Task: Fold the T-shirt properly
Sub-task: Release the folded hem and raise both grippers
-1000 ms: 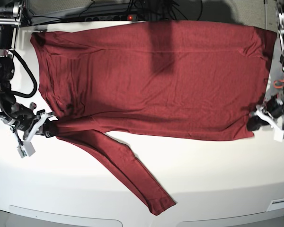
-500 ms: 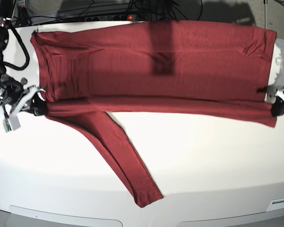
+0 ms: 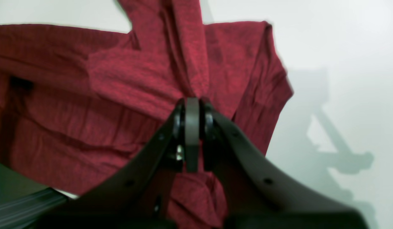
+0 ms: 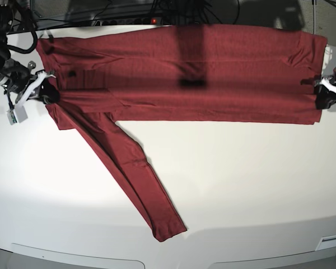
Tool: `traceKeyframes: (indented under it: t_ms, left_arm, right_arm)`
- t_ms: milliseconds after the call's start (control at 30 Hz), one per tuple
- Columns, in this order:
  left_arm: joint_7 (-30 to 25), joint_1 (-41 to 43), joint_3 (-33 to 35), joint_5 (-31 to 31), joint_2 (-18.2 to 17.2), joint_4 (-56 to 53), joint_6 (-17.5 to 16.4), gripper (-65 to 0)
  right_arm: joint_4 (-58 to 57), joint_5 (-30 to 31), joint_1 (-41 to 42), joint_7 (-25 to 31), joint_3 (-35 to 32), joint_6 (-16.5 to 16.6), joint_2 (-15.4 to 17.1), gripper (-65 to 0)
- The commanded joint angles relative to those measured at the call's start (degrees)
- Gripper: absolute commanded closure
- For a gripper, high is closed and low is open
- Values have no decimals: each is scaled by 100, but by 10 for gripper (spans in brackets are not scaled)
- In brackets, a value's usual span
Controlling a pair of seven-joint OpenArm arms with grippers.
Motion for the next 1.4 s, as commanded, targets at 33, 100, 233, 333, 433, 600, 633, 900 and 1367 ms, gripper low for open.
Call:
traceKeyframes:
  t_ms: [33,100,233,333,433,600,633,900,1367]
  left_arm:
    - [-125,66,-55,20,-133,98,-22,0]
    - [-138,155,-55,122,-133,98,-20,0]
    - [-157,262,-55,308,-131,98,-20,0]
    - [-155,271,-55,304,-131,98,-17,0]
    - [-155,267,-55,304,-133,98,-20,0]
    - [-144,267,-55,304,-133,98,-20,0]
    - [-131,267,-55,304,-133,98,-20,0]
    - [-118,262,-55,302,-133,98,-20,-318]
    - [-179,214,-55,-264,-127,114,-22,-340]
  right_arm:
    - [98,70,-85,153,61,39,127,0]
    - [98,68,-175,162,59,39,125,0]
    - [96,24,-273,188,59,39,127,0]
    - [96,17,-271,186,59,39,125,0]
    - [96,-87,-271,175,59,37,125,0]
    - [96,-125,-271,-125,59,37,127,0]
    - [96,-125,-271,-168,59,37,127,0]
    - [96,-101,-223,-66,59,35,129,-352]
    - [-295,-752,1805,498,-933,-177,87,-356]
